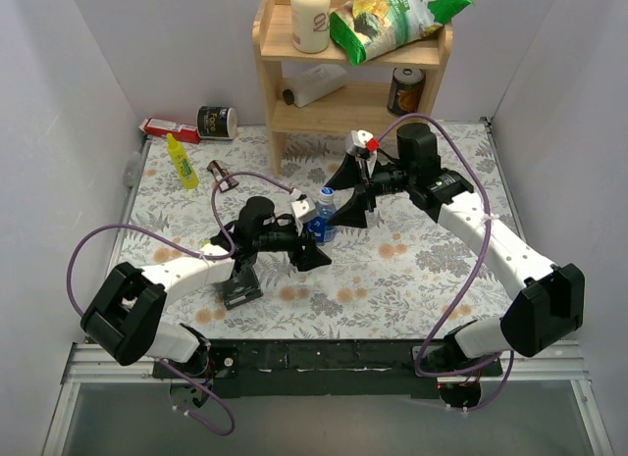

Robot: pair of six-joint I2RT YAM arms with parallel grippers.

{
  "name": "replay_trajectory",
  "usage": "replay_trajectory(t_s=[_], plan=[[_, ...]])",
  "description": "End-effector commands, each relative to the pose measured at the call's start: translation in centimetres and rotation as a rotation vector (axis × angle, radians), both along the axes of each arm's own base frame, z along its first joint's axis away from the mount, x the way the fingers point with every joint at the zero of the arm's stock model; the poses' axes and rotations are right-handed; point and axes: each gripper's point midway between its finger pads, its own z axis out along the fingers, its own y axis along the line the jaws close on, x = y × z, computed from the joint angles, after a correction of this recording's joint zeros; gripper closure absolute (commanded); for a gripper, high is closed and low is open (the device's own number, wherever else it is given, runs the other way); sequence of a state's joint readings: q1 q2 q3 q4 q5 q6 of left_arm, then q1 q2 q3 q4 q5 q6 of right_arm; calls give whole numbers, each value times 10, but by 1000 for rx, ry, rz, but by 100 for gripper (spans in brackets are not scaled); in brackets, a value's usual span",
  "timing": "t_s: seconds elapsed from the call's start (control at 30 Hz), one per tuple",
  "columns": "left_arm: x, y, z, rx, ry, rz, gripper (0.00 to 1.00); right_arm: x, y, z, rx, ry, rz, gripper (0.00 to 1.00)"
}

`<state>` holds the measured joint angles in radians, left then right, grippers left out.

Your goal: Screw on the bottle caps

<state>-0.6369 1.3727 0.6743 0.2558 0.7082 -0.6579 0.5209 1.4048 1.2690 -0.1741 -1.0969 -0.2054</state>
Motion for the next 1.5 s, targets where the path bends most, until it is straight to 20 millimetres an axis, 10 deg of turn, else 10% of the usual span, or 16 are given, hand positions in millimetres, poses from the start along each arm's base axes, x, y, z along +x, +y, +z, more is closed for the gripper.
replay_trajectory(t_s=[0.0, 0.23, 0.6, 1.47], plan=[[20, 4, 20, -72, 34, 61, 100, -5, -7, 3, -20, -50, -34, 5], [24, 9, 20, -75, 34, 77, 100, -8, -21, -7, -96, -83, -93, 5], [7, 8, 4, 18, -56, -72, 100, 31, -2, 48, 35, -78, -93, 2], [19, 7, 10, -9, -5, -6, 100, -2, 5, 15, -3, -33, -18, 2]])
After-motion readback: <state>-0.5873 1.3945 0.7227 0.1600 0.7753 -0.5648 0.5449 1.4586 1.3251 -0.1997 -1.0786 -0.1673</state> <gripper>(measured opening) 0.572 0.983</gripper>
